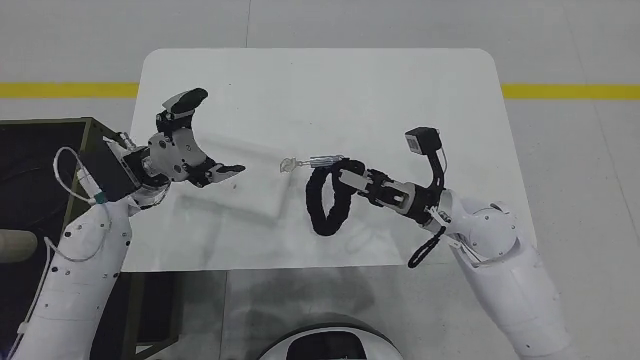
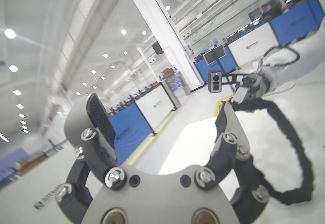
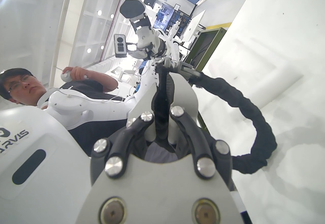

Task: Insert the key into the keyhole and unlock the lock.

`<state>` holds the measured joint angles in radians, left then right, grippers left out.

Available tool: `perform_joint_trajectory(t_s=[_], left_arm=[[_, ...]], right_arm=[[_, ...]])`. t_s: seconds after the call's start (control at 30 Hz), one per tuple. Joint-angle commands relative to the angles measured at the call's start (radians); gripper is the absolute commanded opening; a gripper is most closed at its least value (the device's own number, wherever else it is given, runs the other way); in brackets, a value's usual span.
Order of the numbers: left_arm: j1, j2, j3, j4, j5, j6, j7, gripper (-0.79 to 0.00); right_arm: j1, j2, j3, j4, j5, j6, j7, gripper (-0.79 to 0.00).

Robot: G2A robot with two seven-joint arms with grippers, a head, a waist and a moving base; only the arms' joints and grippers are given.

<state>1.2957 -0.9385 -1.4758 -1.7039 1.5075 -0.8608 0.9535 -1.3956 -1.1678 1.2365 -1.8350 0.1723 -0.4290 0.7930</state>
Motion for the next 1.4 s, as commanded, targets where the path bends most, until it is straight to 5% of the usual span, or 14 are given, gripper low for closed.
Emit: perform_joint_trajectory(t_s=[0.0,0.1,0.77,0.87,0.97,1.07,1.23,1.37], left_arm=[[0.013,0.012,0.006,0.008,-0.227,-0.152,-0.152,0.000],[0.024,0.033,0.054,0.017,-0.415,-0.152,-0.253,0.000],[0.024,0.033,0.054,0.017,-0.415,-0.152,-0.253,0.000],[0.056,0.031,0.075,0.040,-0.573,-0.152,-0.319,0.000],[0.057,0.044,0.137,0.046,-0.938,-0.152,-0.503,0.000],[0.040,0.076,0.187,0.034,-1.397,-0.125,-0.820,0.000],[0.014,0.130,0.162,-0.045,-2.144,0.220,-1.448,0.000],[0.015,0.146,0.098,-0.017,-2.372,0.378,-1.768,0.000]], right_arm=[[-0.002,0.000,0.002,-0.001,0.000,0.000,-0.003,-0.785],[0.001,0.001,0.001,-0.001,0.001,0.002,0.003,-0.785],[-0.004,0.001,0.001,-0.006,0.000,0.004,-0.005,-0.785],[-0.010,0.001,0.002,-0.015,-0.011,0.018,-0.017,-0.785],[-0.005,0.003,0.009,-0.013,-0.006,0.025,-0.018,-0.785],[-0.006,0.005,0.018,-0.013,-0.002,0.026,-0.016,-0.785],[-0.013,0.006,0.022,-0.018,0.003,0.020,-0.016,-0.785],[-0.017,0.007,0.025,-0.020,0.003,0.014,-0.021,-0.785]])
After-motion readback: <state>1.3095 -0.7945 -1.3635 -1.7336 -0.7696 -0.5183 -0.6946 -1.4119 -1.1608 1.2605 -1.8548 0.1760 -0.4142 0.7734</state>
